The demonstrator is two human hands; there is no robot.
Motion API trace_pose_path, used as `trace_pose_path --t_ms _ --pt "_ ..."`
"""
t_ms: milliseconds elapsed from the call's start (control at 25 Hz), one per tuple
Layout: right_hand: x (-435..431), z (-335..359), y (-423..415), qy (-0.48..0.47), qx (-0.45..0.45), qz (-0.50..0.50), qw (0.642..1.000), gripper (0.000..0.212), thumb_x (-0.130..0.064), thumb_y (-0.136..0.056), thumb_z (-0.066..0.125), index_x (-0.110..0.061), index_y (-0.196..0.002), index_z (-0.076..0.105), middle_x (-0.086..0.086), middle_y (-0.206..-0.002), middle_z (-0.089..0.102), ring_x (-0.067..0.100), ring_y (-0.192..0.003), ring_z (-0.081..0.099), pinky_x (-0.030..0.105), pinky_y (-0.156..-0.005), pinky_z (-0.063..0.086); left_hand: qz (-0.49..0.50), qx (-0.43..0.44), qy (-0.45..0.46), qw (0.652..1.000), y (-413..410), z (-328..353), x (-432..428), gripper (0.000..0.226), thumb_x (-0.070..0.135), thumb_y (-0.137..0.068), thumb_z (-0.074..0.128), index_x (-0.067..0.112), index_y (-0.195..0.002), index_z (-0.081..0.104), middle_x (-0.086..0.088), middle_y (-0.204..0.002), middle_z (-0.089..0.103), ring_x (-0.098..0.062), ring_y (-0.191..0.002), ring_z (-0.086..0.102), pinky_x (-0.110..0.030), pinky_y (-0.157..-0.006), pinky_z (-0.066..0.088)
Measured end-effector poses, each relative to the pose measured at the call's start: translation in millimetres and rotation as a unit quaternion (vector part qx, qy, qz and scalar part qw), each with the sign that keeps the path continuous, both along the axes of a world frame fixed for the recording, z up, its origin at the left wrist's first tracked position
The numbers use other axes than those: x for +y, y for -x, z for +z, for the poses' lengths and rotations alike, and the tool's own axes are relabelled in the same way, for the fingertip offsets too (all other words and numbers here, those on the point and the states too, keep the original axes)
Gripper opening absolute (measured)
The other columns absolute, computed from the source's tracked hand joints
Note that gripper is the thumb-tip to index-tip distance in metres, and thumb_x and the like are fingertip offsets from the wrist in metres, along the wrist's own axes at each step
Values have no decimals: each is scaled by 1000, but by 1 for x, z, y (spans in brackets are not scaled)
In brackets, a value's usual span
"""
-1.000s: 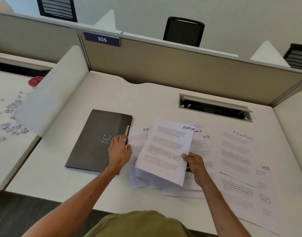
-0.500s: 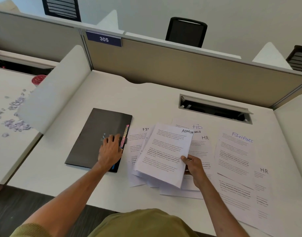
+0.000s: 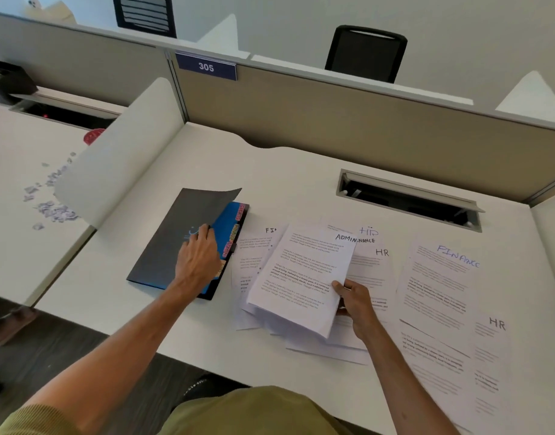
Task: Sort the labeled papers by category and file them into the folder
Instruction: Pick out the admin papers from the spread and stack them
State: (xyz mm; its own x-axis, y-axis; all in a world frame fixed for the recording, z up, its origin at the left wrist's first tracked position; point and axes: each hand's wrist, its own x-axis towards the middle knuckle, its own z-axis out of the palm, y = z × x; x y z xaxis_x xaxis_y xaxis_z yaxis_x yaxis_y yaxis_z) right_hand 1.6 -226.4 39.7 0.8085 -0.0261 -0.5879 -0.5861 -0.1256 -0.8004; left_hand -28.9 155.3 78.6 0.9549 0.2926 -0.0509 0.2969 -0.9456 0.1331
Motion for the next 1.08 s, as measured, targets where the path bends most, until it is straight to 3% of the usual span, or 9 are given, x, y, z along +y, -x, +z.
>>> trace_pose_path --t_ms 160,280,400,520,640,720,840,920,1080 --pt "10 -3 10 -9 7 -49 999 11 -16 -100 69 -19 -108 76 4 -106 80 32 -104 72 51 -92 57 -8 16 -7 1000 2 -2 4 64 26 -90 80 5 -140 46 -15 -141 50 -33 -119 60 -44 -86 61" --pt "24 2 15 -27 6 -64 998 13 -14 -101 68 -15 -110 76 6 -109 79 30 -99 71 42 -79 58 -22 47 -47 998 4 -1 9 76 31 -84 86 9 -144 43 -11 -143 45 -29 -124 55 -40 -90 61" --pt "36 6 16 -30 8 -66 997 14 -14 -101 67 -12 -112 75 6 -106 79 26 -92 71 36 -68 55 -40 53 -50 997 5 1 13 79 23 -83 85 7 -147 40 -11 -147 40 -29 -129 53 -39 -94 61" --pt "44 8 16 -25 13 -67 997 11 -15 -101 67 -13 -109 75 7 -103 79 27 -88 72 35 -64 58 -51 46 -42 997 3 8 18 76 14 -86 82 8 -148 38 -11 -149 38 -29 -126 55 -40 -89 64" --pt "48 8 15 -26 13 -61 998 11 -15 -101 67 -13 -108 75 8 -103 80 27 -85 73 35 -62 58 -79 64 -28 994 2 14 22 85 -1 -87 76 20 -156 31 -15 -166 19 -35 -132 52 -42 -84 65" --pt "48 8 14 -21 12 -60 998 11 -15 -101 68 -14 -108 76 10 -103 80 28 -85 73 36 -62 58 -95 79 -41 991 2 17 23 73 -1 -91 75 21 -152 42 -19 -172 8 -39 -139 48 -42 -86 63" --pt "46 5 12 -18 14 -59 998 15 -16 -101 68 -12 -113 75 10 -105 79 29 -87 73 35 -62 58 -82 94 -61 990 5 16 21 51 16 -102 68 8 -148 47 -19 -161 34 -34 -142 45 -41 -99 61" --pt "45 4 12 -16 16 -56 998 16 -15 -101 67 -11 -115 74 10 -105 79 29 -88 73 35 -63 58 -58 75 -70 993 7 14 19 56 26 -103 67 5 -150 45 -15 -149 49 -30 -137 50 -41 -104 58" --pt "41 4 15 -21 18 -46 999 15 -14 -102 66 -12 -115 73 7 -102 78 27 -86 72 34 -63 56 -16 62 -111 992 10 11 15 74 44 -94 73 6 -151 43 -14 -148 49 -29 -133 53 -42 -104 55"
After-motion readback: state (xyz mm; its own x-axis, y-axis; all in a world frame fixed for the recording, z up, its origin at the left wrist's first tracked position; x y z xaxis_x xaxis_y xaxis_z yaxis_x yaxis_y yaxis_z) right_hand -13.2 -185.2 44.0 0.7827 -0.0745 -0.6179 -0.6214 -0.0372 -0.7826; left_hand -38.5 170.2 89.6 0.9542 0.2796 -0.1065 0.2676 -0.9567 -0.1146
